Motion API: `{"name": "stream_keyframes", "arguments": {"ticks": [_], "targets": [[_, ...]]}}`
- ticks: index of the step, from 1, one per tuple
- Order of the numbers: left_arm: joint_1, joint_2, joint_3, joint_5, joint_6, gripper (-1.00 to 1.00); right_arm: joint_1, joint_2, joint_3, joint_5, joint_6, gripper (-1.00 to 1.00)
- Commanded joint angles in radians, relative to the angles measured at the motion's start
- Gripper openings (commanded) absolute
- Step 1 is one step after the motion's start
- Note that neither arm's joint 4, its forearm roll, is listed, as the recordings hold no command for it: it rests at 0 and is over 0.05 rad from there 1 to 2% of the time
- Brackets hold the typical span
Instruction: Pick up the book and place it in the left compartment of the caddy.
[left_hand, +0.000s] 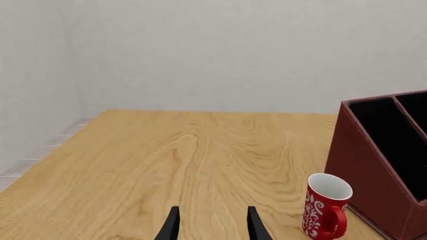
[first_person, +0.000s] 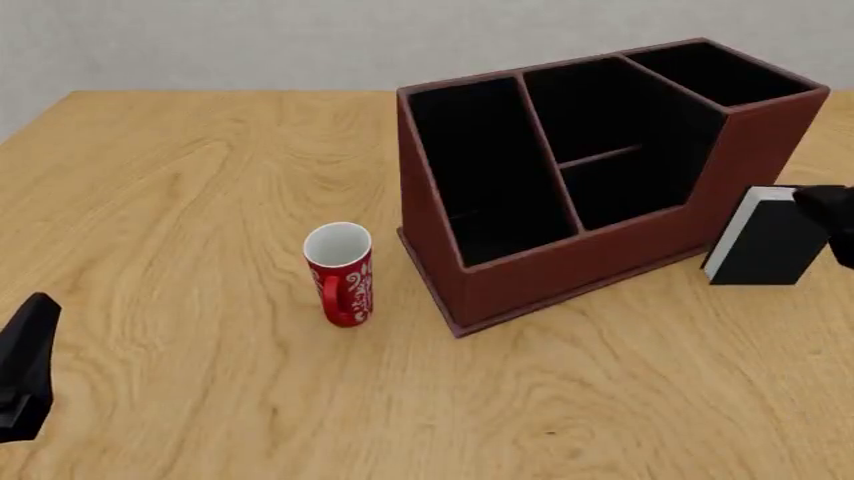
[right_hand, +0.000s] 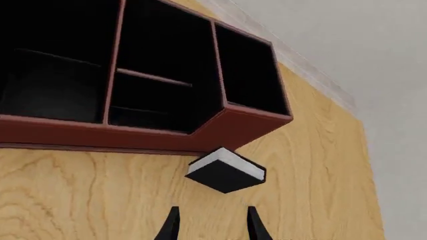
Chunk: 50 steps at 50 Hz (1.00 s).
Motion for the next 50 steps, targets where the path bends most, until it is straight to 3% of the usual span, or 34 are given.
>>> {"name": "stream_keyframes", "arguments": {"ticks": [1, 5, 6, 22, 31, 40, 42, 50], "targets": [[0.013, 0.0, -0.013, 0.012, 0.001, 1.0, -0.003, 0.064, -0.064, 0.092, -0.105, 1.0], [0.015, 0.0, -0.015, 0.013, 0.002, 1.0, 0.01, 0.067, -0.074, 0.11, -0.102, 1.0], [0.021, 0.0, -0.021, 0.018, 0.002, 1.0, 0.004, 0.085, -0.077, 0.127, -0.135, 1.0], [0.05, 0.0, -0.051, 0.036, 0.008, 1.0, -0.058, 0.222, -0.157, 0.143, -0.25, 1.0], [0.071, 0.0, -0.053, 0.036, 0.009, 1.0, -0.123, 0.312, -0.18, 0.124, -0.358, 1.0], [0.087, 0.0, -0.043, 0.03, 0.011, 1.0, -0.138, 0.362, -0.204, 0.112, -0.43, 1.0], [0.092, 0.0, -0.043, 0.03, 0.012, 1.0, -0.146, 0.372, -0.196, 0.097, -0.471, 1.0], [0.102, 0.0, -0.042, 0.03, 0.016, 1.0, -0.141, 0.414, -0.226, 0.089, -0.515, 1.0]]}}
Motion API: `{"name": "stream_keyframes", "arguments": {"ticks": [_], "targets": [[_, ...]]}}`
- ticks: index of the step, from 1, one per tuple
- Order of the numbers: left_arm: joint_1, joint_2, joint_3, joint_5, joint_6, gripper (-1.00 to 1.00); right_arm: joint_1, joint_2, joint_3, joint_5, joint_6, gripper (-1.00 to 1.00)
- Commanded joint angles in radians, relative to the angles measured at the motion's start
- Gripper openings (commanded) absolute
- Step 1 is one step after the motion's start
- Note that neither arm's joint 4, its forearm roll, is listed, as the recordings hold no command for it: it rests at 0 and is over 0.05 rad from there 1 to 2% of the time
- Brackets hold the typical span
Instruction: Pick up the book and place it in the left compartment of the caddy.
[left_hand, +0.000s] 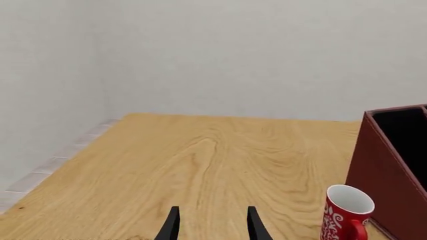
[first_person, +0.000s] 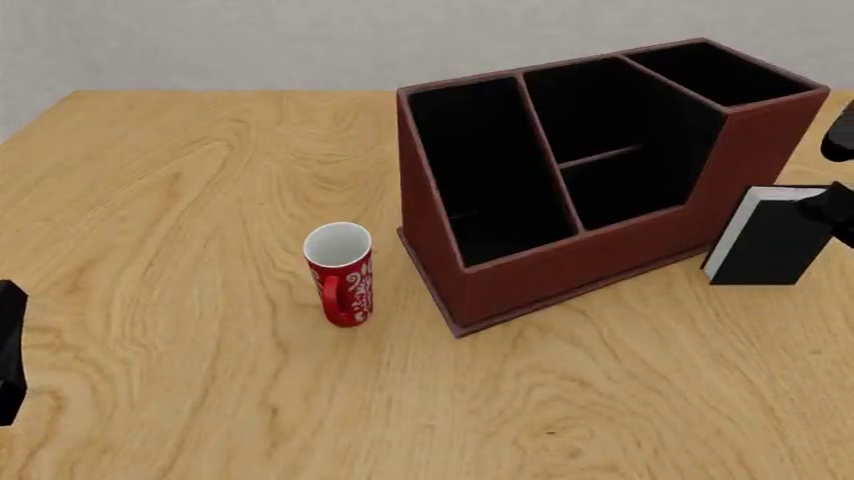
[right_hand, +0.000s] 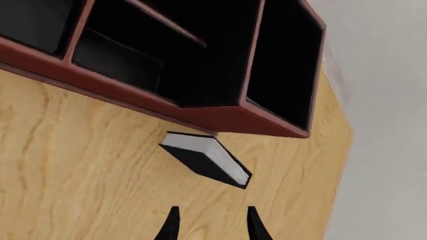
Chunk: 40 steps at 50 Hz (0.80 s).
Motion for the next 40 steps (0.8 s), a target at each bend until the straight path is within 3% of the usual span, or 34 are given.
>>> {"name": "stream_keyframes", "arguments": {"ticks": [1, 20, 40], "targets": [[0.019, 0.0, 0.001, -0.001, 0.004, 1.0, -0.014, 0.068, -0.033, -0.018, -0.086, 1.0], [0.051, 0.0, 0.005, -0.004, 0.008, 1.0, -0.017, 0.151, -0.037, -0.059, -0.151, 1.0], [0.069, 0.001, 0.027, -0.013, 0.012, 1.0, -0.05, 0.295, -0.04, -0.174, -0.255, 1.0]]}}
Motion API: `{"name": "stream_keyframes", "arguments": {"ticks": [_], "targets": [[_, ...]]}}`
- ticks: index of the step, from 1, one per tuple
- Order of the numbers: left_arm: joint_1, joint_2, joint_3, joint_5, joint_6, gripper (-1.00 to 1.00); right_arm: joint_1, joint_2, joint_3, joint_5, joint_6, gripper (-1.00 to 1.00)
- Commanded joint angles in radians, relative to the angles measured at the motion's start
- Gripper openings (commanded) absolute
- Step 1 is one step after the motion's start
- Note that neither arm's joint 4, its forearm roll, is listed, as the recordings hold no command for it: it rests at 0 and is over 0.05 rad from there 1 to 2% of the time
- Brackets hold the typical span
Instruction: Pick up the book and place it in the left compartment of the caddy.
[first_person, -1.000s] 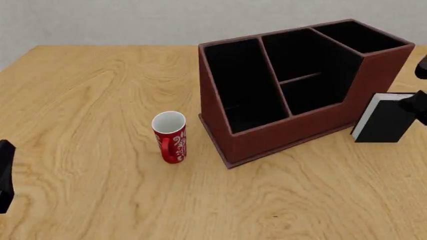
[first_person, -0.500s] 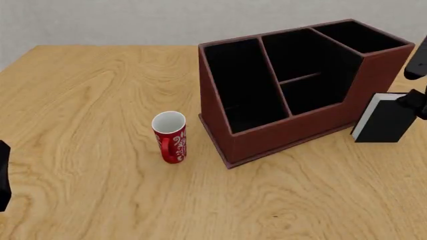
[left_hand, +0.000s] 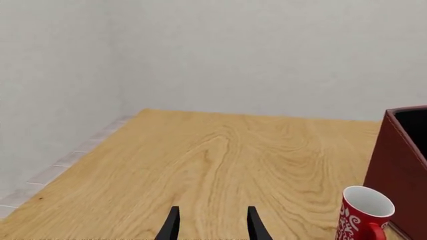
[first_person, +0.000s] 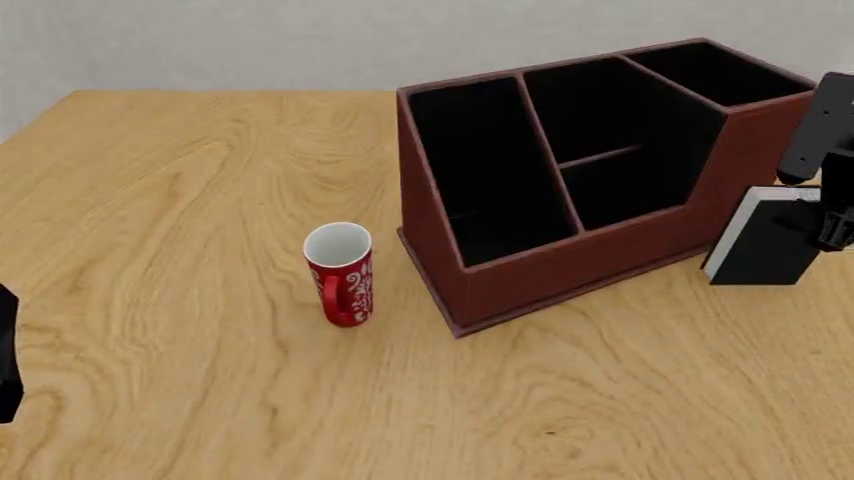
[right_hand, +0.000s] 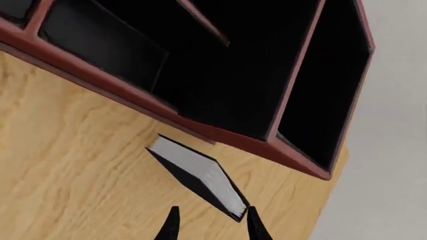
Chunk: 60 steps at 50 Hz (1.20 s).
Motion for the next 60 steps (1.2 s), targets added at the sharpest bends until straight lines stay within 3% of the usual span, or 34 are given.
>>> {"name": "stream_keyframes", "arguments": {"ticks": [1, 42, 60], "targets": [[0.012, 0.001, 0.012, -0.006, 0.002, 1.0, -0.018, 0.069, -0.009, -0.05, -0.06, 1.0], [0.039, 0.003, 0.017, -0.014, -0.003, 1.0, -0.06, 0.127, -0.022, -0.087, -0.15, 1.0], [0.043, 0.003, 0.022, -0.016, 0.003, 1.0, -0.05, 0.18, -0.043, -0.11, -0.146, 1.0]]}}
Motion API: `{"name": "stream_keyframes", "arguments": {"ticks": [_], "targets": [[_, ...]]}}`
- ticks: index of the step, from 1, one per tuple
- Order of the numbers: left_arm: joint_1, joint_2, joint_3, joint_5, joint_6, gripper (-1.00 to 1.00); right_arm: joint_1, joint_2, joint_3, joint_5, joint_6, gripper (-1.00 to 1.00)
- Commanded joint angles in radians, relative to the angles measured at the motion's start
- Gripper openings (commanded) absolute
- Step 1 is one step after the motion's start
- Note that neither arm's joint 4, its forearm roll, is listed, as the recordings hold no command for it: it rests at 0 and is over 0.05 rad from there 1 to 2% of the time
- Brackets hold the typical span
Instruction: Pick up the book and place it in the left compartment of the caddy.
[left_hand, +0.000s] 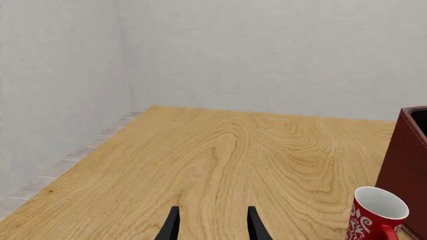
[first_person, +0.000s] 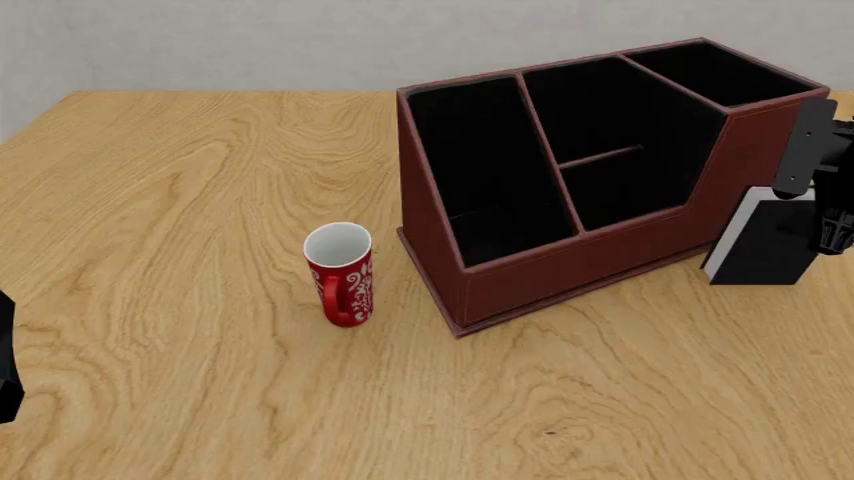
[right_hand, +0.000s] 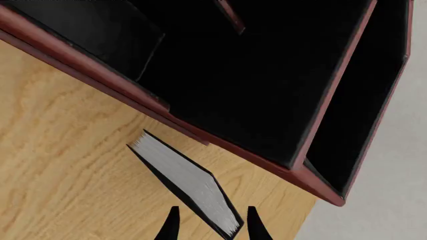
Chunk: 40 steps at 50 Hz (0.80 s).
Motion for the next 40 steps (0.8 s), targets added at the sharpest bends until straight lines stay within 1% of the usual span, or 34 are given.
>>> {"name": "stream_keyframes", "arguments": {"ticks": [1, 10, 16, 24, 40], "targets": [[0.005, -0.001, 0.005, -0.003, 0.006, 1.0, 0.006, 0.036, -0.006, -0.022, -0.001, 1.0], [0.013, 0.014, 0.006, -0.019, 0.009, 1.0, 0.013, 0.072, -0.016, -0.038, 0.004, 1.0], [0.017, 0.014, 0.011, -0.023, 0.009, 1.0, 0.018, 0.09, 0.002, -0.051, 0.01, 1.0], [0.02, 0.009, 0.016, -0.022, 0.009, 1.0, -0.001, 0.112, 0.028, -0.073, 0.0, 1.0], [0.017, 0.017, 0.023, -0.037, 0.01, 1.0, -0.014, 0.121, 0.047, -0.071, 0.012, 1.0]]}}
